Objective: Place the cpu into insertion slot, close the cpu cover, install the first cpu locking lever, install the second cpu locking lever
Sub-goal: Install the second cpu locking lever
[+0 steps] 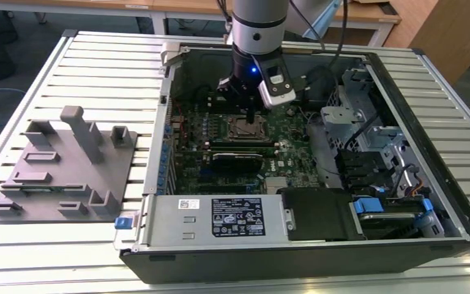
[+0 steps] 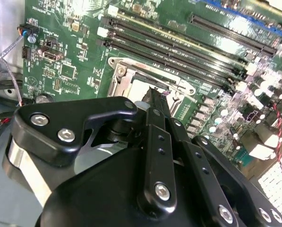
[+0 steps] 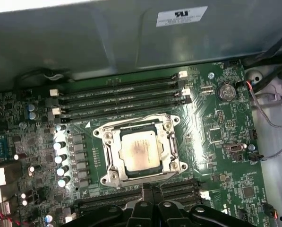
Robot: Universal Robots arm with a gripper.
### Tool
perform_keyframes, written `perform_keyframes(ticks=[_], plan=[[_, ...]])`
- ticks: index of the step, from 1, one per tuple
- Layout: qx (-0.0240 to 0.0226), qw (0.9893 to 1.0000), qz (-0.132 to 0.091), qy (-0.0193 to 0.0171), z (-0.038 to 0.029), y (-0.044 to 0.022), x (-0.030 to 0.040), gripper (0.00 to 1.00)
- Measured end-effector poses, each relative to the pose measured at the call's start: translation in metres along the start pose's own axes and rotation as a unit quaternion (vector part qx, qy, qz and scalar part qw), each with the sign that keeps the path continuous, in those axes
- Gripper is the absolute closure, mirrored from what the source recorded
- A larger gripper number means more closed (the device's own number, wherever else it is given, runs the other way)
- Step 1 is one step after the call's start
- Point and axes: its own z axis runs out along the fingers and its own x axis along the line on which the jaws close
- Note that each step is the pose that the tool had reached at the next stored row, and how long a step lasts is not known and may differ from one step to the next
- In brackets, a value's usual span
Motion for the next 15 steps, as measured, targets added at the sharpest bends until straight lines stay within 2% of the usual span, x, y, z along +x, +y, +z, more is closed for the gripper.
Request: perform_keyframes(ticks=[2,9,10,11,15], plan=[[-0.0002,1.0,-0.002,0.0001,0.0038,-0.0017,0.0,0.9],[0.0,1.0,-0.002,0.0,0.0063,-0.002,0.0,0.9],[0.0006,1.0,-0.002,0.0001,0.0142,-0.0025,0.0006,0.9],[0.0005,1.0,-0.002,0.0001,-0.0046,-0.0016,-0.0005,0.9],[0.0002,1.0,-0.002,-0.0001,-0.0045,-0.0015,-0.0006,0.9]])
